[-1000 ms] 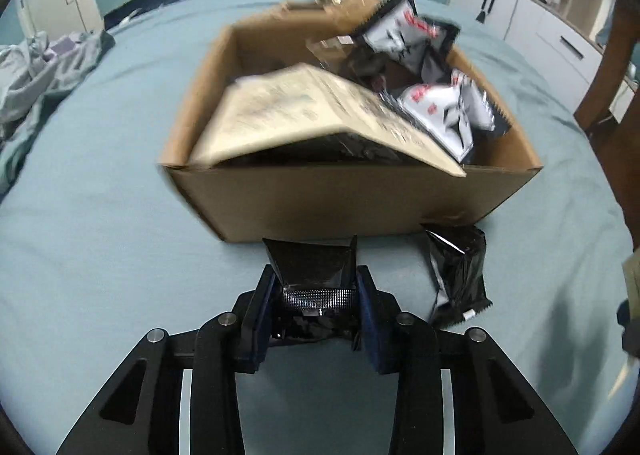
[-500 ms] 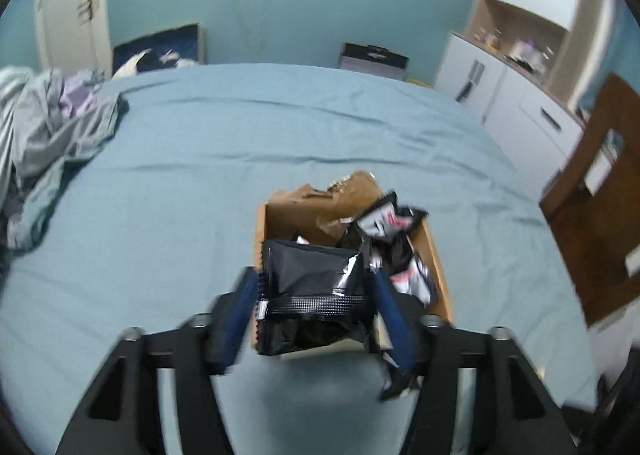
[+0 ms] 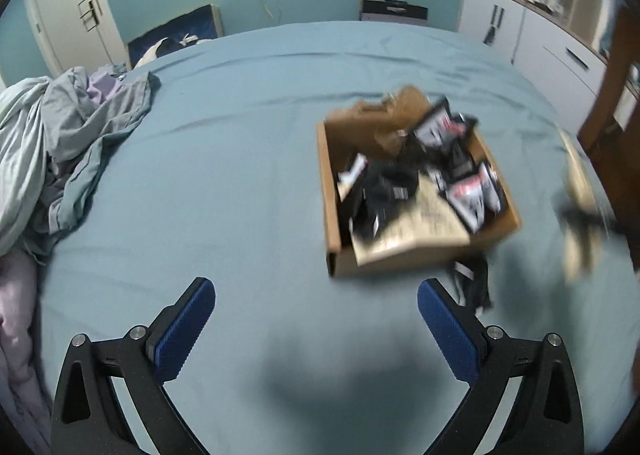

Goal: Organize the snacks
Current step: 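Drop the beige sachet into the box and open the right tool, then grasp the last black packet from the sheet with the right tool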

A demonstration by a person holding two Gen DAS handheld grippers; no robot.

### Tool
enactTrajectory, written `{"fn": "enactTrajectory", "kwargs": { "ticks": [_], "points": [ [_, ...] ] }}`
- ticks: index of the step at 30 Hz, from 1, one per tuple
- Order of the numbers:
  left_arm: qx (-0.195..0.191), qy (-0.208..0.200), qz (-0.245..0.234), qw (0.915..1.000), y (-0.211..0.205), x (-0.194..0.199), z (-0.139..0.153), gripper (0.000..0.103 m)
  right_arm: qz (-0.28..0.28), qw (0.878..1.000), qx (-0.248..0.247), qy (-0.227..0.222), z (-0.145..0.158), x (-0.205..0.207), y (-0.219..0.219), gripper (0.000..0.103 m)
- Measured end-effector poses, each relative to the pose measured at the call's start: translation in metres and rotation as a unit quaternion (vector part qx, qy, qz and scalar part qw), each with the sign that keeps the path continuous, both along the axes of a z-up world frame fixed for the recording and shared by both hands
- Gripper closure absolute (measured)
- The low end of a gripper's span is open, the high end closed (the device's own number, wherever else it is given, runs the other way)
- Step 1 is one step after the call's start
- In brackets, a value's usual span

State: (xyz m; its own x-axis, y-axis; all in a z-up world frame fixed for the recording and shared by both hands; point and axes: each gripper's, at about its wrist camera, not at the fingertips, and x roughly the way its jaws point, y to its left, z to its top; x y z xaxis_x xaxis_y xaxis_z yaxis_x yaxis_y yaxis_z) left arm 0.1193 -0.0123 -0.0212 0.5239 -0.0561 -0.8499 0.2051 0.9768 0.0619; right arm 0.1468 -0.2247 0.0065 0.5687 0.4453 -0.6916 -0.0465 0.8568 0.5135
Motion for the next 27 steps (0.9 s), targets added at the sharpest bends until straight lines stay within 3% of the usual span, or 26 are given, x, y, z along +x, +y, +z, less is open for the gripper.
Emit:
{"fn": "enactTrajectory", "kwargs": {
  "ticks": [2, 5, 6, 8, 10, 14, 20, 23, 27],
  "points": [
    [0.005, 0.006, -0.011, 0.9999, 0.006, -0.012, -0.007, 0.0, 0.004, 1.0, 0.003, -0.001, 0.014, 0.024, 0.014, 0.052],
    [0.045, 0.004, -0.014, 0.9989, 0.012, -0.025, -0.009, 0.0, -0.001, 1.0, 0.014, -0.015, 0.031, 0.053, 0.031, 0.049],
    [0.05, 0.004, -0.017, 0.9986, 0.014, -0.028, -0.008, 0.0, -0.002, 1.0, 0.018, -0.024, 0.035, 0.064, 0.038, 0.043],
    [0.04, 0.016, -0.011, 0.999, 0.024, -0.034, -0.006, 0.0, 0.002, 0.999, 0.0, -0.037, 0.036, 0.075, 0.047, 0.03],
    [0.018, 0.023, -0.002, 0.9996, 0.032, -0.038, -0.004, 0.0, 0.001, 0.998, -0.044, -0.034, 0.03, 0.079, 0.056, 0.029],
    [-0.009, 0.009, 0.005, 0.9999, 0.039, -0.04, -0.002, 0.0, -0.017, 0.996, -0.081, -0.019, 0.01, 0.065, 0.057, 0.029],
    [-0.02, 0.012, 0.008, 0.9997, 0.041, -0.035, 0.0, 0.0, -0.016, 0.993, -0.105, 0.052, -0.05, 0.033, 0.057, 0.029],
    [-0.022, 0.017, 0.01, 0.9996, 0.042, -0.034, -0.002, 0.0, -0.002, 0.989, -0.12, 0.084, -0.081, 0.034, 0.065, 0.029],
    [-0.024, 0.023, 0.012, 0.9994, 0.044, -0.032, -0.004, 0.0, 0.021, 0.987, -0.136, 0.085, -0.102, 0.046, 0.085, 0.029]
  ]
}}
